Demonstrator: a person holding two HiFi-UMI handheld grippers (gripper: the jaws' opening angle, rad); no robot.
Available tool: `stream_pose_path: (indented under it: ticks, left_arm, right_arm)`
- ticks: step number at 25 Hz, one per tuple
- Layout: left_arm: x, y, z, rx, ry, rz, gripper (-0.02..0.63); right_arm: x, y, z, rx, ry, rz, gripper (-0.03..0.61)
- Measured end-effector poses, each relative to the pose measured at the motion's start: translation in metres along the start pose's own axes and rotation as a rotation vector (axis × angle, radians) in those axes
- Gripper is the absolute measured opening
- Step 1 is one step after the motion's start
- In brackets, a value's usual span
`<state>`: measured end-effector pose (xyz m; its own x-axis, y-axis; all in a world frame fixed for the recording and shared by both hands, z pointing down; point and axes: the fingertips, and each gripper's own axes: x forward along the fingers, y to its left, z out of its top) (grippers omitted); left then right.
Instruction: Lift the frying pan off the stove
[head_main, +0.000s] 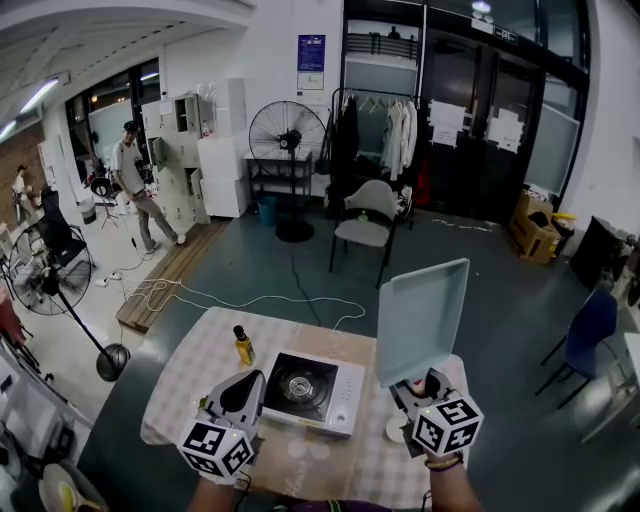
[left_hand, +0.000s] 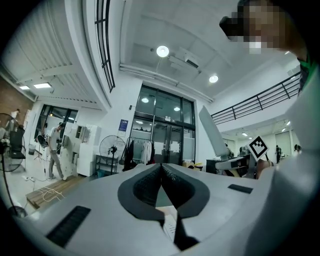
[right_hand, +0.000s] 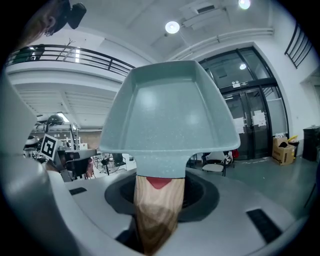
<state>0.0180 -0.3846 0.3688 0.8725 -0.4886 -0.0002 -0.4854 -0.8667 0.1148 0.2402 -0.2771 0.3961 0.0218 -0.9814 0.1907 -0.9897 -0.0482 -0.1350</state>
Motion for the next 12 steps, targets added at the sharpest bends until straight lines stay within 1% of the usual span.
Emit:
stream_pose_path:
  ticks: [12]
  left_arm:
    - [-0.010, 0.007, 0.001, 0.002, -0.009, 0.027, 0.021]
  right_arm:
    - [0.005, 0.012, 0.000, 0.001, -0.015, 0.007, 0.164]
